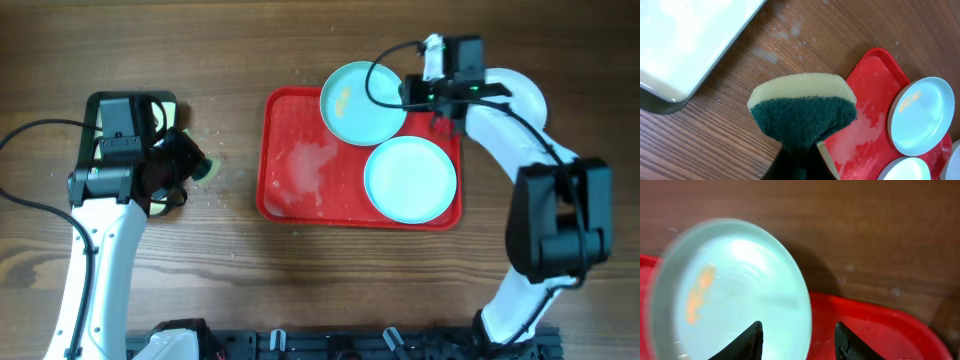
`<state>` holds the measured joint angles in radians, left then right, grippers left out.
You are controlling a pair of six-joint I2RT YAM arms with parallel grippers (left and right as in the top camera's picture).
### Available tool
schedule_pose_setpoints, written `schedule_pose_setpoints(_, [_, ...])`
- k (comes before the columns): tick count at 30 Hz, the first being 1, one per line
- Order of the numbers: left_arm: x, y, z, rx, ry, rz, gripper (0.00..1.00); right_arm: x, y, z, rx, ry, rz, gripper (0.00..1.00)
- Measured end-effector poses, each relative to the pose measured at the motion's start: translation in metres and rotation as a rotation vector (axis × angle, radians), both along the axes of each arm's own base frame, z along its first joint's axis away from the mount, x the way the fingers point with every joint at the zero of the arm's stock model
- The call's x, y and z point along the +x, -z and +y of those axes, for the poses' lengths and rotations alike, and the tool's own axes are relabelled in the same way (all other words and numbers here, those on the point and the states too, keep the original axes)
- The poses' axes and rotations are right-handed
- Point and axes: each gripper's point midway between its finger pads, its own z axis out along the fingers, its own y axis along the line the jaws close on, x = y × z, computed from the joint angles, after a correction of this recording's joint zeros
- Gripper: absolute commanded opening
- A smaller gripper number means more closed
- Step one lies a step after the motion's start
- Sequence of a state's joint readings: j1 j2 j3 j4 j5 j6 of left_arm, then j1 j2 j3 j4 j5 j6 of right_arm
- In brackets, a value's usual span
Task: Clean dirty plates on tray and stack at the side
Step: 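Set the white plate down right of the red tray, then grip the top light-blue plate with the right gripper, scrub with sponge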
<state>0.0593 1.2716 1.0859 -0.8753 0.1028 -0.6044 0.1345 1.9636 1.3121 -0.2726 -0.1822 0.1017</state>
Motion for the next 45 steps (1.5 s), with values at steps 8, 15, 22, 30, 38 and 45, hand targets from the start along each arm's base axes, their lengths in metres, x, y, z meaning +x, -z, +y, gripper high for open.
schedule_pose_setpoints(8, [0.0, 0.0, 0.0, 0.0, 0.0, 0.0, 0.04, -0.005, 0.049, 0.007, -0.031, -0.001, 0.085, 0.12])
schedule_pose_setpoints(15, [0.0, 0.0, 0.0, 0.0, 0.0, 0.0, 0.04, -0.017, 0.049, 0.048, -0.001, -0.096, 0.098, 0.04])
schedule_pose_setpoints(22, [0.001, 0.001, -0.01, -0.033, 0.03, 0.002, 0.04, -0.061, 0.057, 0.095, 0.065, -0.243, 0.229, 0.27])
schedule_pose_setpoints(30, [0.023, 0.04, -0.105, -0.051, 0.306, 0.04, 0.04, -0.074, 0.059, 0.123, -0.026, -0.346, 0.195, 0.04])
schedule_pose_setpoints(38, [0.049, 0.085, -0.161, -0.066, 0.409, 0.03, 0.04, -0.07, 0.057, 0.119, -0.094, -0.41, 0.153, 0.04])
schedule_pose_setpoints(45, [0.074, 0.149, -0.212, -0.122, 0.407, 0.014, 0.04, -0.072, 0.058, 0.118, -0.08, -0.378, 0.174, 0.04])
